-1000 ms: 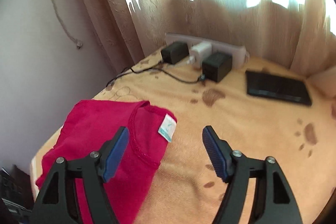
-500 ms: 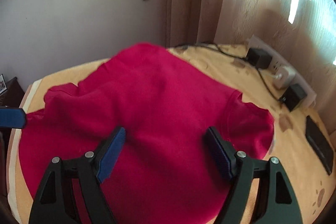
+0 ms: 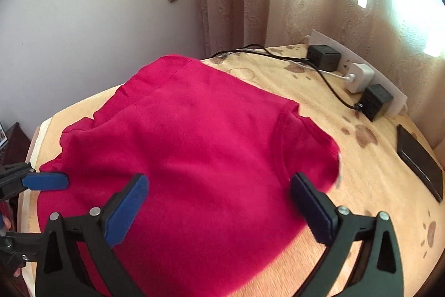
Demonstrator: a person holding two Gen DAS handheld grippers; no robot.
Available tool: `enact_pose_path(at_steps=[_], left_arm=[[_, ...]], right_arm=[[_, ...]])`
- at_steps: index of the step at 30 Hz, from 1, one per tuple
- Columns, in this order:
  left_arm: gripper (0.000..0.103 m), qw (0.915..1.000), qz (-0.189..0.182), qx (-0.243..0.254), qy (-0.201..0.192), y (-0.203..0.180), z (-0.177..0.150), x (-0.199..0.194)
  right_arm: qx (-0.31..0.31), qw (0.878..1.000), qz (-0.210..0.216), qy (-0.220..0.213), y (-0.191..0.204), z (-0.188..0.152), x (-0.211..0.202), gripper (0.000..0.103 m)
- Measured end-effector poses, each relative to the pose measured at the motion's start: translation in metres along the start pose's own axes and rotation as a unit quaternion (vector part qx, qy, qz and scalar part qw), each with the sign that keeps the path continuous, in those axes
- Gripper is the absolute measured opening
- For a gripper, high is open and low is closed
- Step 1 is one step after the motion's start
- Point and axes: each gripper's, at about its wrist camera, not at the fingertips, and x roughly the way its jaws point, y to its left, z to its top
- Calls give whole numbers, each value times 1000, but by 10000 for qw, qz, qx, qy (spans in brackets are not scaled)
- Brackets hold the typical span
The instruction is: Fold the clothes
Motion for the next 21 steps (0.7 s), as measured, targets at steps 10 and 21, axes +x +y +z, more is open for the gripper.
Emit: enact_pose_path(at_steps=[10, 21], left_arm=[[91, 9905, 1309, -190, -384, -34, 3, -30], [91, 9887, 1417, -277, -399, -44, -10, -51]], right_arm=[[104, 9958, -782, -467, -2, -63, -104, 103], [259, 9926, -887, -791, 27, -81, -133, 103]])
